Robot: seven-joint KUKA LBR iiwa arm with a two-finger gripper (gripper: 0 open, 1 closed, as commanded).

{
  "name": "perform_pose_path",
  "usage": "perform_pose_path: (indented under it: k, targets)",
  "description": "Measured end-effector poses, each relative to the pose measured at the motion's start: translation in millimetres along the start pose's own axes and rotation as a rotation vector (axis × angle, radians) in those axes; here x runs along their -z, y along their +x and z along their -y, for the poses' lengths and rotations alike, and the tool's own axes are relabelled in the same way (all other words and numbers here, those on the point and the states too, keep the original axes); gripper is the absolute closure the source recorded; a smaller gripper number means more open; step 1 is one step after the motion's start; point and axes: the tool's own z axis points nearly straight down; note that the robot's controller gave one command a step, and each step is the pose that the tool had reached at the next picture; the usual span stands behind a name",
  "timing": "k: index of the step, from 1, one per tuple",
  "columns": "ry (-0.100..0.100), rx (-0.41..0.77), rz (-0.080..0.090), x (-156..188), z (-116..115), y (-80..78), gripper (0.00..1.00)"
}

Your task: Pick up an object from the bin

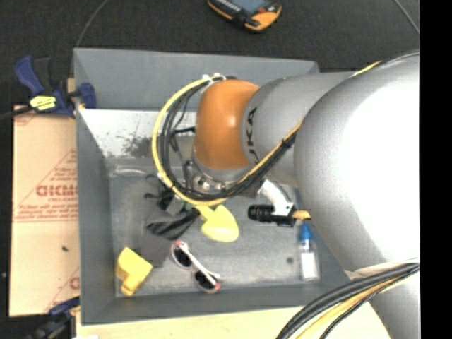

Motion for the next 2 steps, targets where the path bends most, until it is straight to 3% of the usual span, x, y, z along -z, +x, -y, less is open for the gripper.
perform_pose_path:
  k: [2]
  targets:
    - [-0.003,0.002,0.002,21.3,-0.9,-1.1,1.0]
